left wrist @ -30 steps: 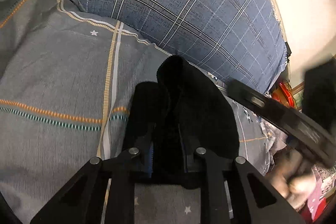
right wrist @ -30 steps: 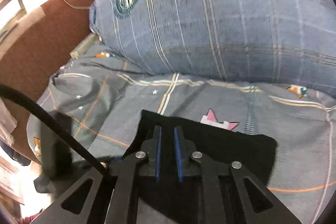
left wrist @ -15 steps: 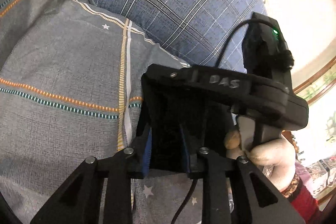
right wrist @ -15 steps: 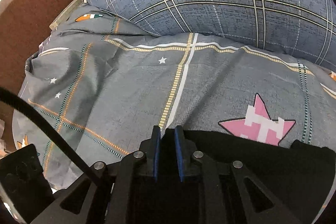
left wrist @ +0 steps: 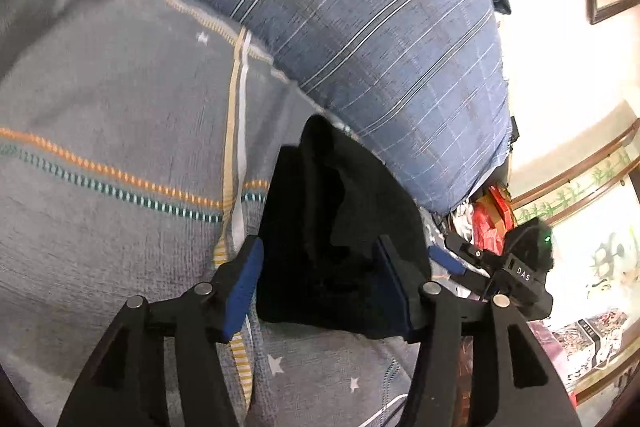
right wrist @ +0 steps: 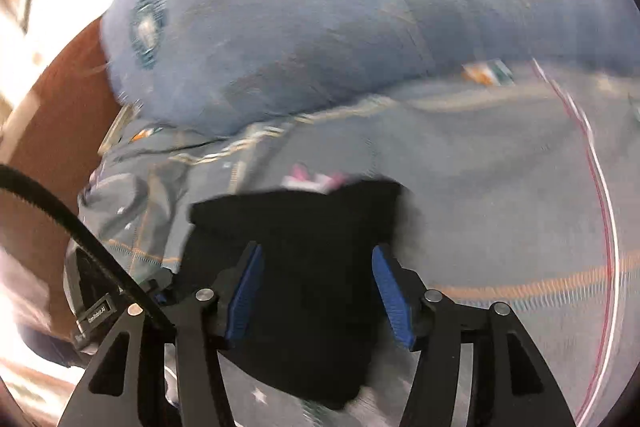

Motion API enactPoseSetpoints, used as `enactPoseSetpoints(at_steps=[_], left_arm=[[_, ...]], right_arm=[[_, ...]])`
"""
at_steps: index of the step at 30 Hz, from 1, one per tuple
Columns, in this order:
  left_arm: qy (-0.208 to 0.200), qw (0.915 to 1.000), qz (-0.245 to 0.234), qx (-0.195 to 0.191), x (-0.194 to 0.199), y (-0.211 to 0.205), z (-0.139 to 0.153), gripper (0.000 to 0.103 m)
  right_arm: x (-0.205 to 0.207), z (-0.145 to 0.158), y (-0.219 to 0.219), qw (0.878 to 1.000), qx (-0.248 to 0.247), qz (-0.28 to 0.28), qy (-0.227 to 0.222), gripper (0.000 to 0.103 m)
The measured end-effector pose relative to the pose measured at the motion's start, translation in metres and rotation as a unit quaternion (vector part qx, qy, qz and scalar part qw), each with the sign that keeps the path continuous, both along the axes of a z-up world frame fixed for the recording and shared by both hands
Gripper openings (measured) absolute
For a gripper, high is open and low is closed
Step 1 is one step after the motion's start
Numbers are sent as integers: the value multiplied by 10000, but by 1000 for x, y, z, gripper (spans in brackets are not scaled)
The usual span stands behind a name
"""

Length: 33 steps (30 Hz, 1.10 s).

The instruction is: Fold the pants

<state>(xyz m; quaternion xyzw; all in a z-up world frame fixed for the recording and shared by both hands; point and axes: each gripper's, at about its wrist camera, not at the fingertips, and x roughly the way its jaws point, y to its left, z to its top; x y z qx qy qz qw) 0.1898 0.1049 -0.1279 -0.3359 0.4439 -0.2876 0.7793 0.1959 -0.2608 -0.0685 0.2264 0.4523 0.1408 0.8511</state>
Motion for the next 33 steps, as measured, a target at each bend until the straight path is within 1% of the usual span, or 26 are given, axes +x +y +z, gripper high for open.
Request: enactPoseSetpoints(at_steps=[2,3,6,7,8,9,10,11,12,13,14,16,17,19,20,22,24,25,27,28,29,30,32,33], left_arm=[[33,10000,-63,39,2,-6,-4,61],[3,9999,-87,83,2,-9,-5,61],[-116,9996,-145,233,1,-16,-2,63],[-131,9995,-144,267,1,-18,-2,64],[-140,9993,-153,313,1,-19,-1,63],[-142,9990,-153,385,0,-20,0,60],[-140,9989,-136,419,-1,-20,2,53],[-155,9988,-125,449,-2,-22,5,48],[-208,9983,-105,528,-5,-27,11,47],[-274,9977,-101,606,-8,-33,17,47],[-367,9971,-146,657,-12,-40,23,45],[-486,9955,-293,752,-18,-55,29,45],[-491,9949,-369,800,-20,-61,29,46],[-347,9941,-525,879,-19,-74,22,46],[-290,9940,-537,908,-20,-75,19,46],[-180,9955,-498,785,-21,-71,18,46],[-193,9971,-389,625,-24,-62,27,46],[-233,9975,-324,584,-25,-58,32,48],[-312,9981,-191,486,-25,-50,43,57],[-339,9982,-155,470,-24,-48,46,64],[-367,9979,-121,518,-22,-48,49,68],[-393,9968,-124,691,-17,-52,52,70],[-464,9949,-296,847,-8,-62,53,80],[-440,9937,-446,929,0,-70,49,81]], right_arm=[[-3,-20,-16,9980,564,-201,189,63],[-1,-30,-18,9960,817,-243,256,63],[8,-46,-11,9926,1146,-222,347,63],[10,-48,-9,9923,1168,-255,340,66],[14,-50,-6,9919,1207,-266,303,66],[15,-50,-5,9917,1227,-250,290,66],[17,-48,-3,9922,1195,-223,260,60],[18,-46,-1,9926,1178,-186,226,52],[16,-42,-1,9925,1201,-140,174,37],[12,-38,-5,9925,1212,-117,139,32],[8,-30,-6,9934,1139,-98,49,31],[-2,-14,-12,9947,1000,-136,-183,29],[-7,-10,-17,9943,1019,-185,-251,29],[-15,-6,-29,9940,1003,-277,-329,29],[-17,-7,-34,9950,889,-317,-312,29],[-17,-16,-38,9970,663,-365,-128,29],[-18,-25,-42,9971,657,-372,-43,33],[-19,-26,-43,9969,683,-374,-75,35],[-18,-27,-44,9966,727,-357,-120,38],[-18,-28,-45,9966,734,-351,-139,39],[-18,-29,-45,9967,726,-329,-149,40],[-17,-30,-45,9967,730,-312,-155,43],[-15,-31,-47,9965,773,-275,-156,45],[-14,-32,-47,9963,798,-267,-156,47]])
